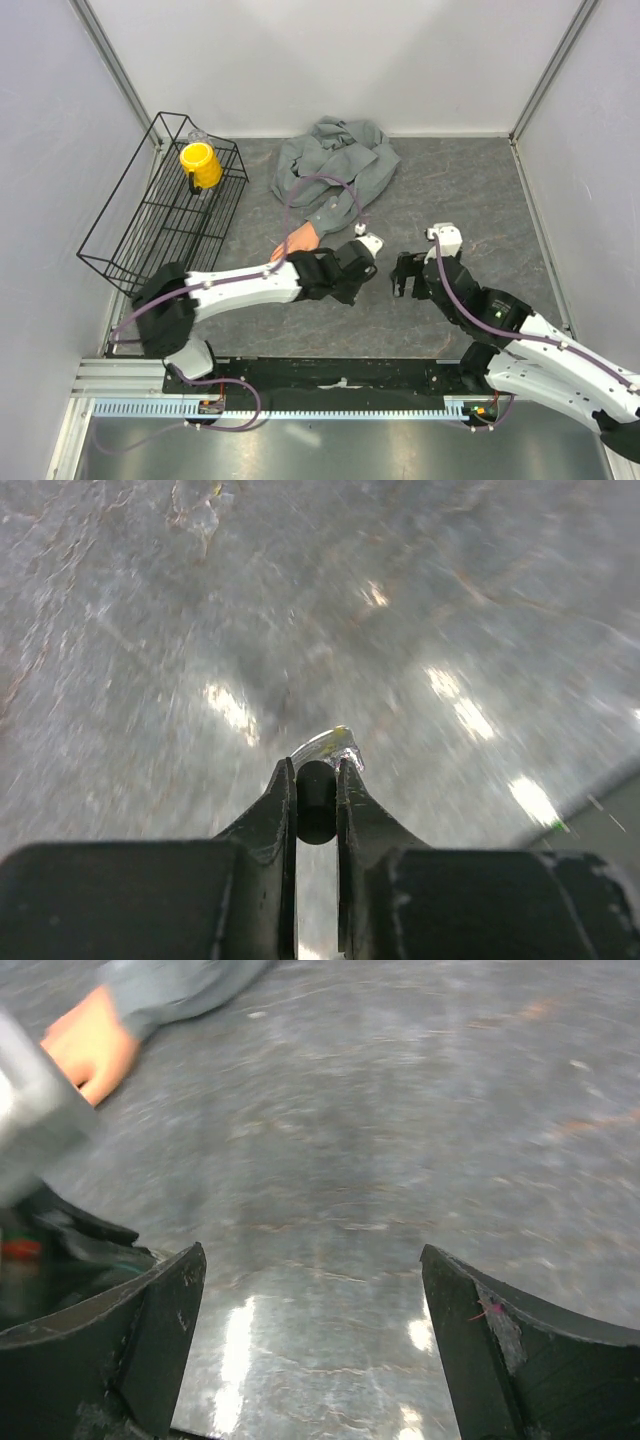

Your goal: Paint the nails

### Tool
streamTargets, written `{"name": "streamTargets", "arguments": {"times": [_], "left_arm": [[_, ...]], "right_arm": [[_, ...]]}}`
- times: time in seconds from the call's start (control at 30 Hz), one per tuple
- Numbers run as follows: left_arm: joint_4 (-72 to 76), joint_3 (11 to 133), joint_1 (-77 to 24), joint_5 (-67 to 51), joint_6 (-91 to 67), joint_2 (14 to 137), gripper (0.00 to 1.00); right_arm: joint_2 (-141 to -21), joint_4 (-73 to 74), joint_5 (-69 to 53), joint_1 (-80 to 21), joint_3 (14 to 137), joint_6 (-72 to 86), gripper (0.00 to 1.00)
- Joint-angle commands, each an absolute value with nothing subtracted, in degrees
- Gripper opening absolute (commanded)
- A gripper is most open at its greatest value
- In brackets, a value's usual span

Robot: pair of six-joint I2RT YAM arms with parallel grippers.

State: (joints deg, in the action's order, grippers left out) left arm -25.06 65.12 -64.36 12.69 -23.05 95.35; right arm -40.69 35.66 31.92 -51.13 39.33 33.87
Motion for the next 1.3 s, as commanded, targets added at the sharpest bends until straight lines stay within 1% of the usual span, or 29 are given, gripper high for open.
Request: {"name": "streamTargets", "arguments": {"times": [0.0,0.03,0.07,0.13,0.17,0.27,0.4,0.53,0.67,0.87,1.1,1.27], "left_arm": [[-33.21,66.89,-62.05,6.68,-24.25,80.44,0.02],[-34.88,67.06,-61.18,6.68,-24.78,78.51,0.02],[-36.28,67.23,-60.65,6.68,-26.09,75.01,0.02],[-40.33,68.37,-59.33,5.54,-27.15,72.17,0.02],[-41.47,68.9,-58.98,5.1,-27.68,71.2,0.02],[-46.04,71.1,-57.83,5.44,-28.3,68.13,0.02],[-48.68,71.01,-57.22,7.29,-29.7,64.96,0.02],[-49.22,70.93,-57.04,7.38,-31.11,63.64,0.02],[-49.04,70.84,-56.95,7.03,-31.82,63.19,0.02],[-47.9,70.84,-56.87,5.19,-31.99,62.93,0.02],[-45.97,70.58,-56.87,1.94,-31.2,63.19,0.02],[-45.26,70.4,-56.87,0.79,-30.32,62.58,0.02]], "right_arm": [[-39.81,16.03,10.77,-51.06,33.59,20.94,0.95],[-41.47,12.78,6.63,-51.06,32.62,18.83,0.91],[-42.53,6.57,-1.33,-51.24,30.87,16.02,0.9],[-45.25,0.38,-7.09,-52.11,28.92,12.93,0.87],[-46.05,-5.22,-8.25,-54.03,27.87,10.48,0.87],[-49.39,-12.55,-10.28,-56.42,27.25,6.61,0.86],[-53.52,-21.96,-14.49,-56.34,26.72,5.89,0.8],[-57.47,-31.61,-15.2,-56.87,26.63,5.89,0.75],[-61.43,-33.4,-19.24,-57.13,29.35,5.71,0.69],[-64.34,-35.77,-20.21,-57.39,30.15,5.1,0.61],[-67.4,-39.46,-24.78,-57.39,31.2,6.5,0.56],[-67.85,-39.73,-25.66,-57.39,31.46,6.33,0.46]]}}
